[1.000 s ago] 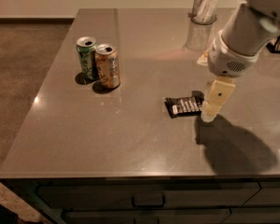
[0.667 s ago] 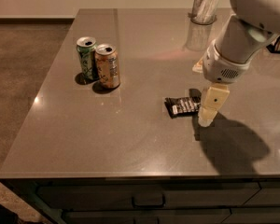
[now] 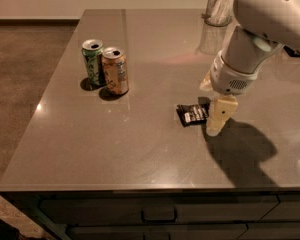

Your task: Pick rxbar chocolate

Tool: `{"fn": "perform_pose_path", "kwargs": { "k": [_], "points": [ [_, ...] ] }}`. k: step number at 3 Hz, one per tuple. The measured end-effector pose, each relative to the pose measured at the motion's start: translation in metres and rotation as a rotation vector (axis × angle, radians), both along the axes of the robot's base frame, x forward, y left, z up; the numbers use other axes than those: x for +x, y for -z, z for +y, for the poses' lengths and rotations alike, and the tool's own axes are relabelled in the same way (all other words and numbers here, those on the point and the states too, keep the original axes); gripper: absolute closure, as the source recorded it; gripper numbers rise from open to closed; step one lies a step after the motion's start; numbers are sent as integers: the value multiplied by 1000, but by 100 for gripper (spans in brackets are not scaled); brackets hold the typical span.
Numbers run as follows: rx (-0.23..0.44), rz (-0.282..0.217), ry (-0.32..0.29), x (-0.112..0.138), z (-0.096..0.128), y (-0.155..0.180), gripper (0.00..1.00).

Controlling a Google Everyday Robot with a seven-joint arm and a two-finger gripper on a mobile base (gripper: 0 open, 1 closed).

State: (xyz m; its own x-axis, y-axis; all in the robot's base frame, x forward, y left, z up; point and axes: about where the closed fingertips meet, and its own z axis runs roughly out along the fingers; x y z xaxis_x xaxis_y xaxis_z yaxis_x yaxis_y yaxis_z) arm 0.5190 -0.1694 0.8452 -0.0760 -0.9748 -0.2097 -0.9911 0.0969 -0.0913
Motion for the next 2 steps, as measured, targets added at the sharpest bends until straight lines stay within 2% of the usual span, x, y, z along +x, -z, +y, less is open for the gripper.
{"fn": "perform_pose_path", "kwargs": {
  "k": [2],
  "points": [
    [-29, 47, -5, 1, -3, 8, 64]
  ]
}}
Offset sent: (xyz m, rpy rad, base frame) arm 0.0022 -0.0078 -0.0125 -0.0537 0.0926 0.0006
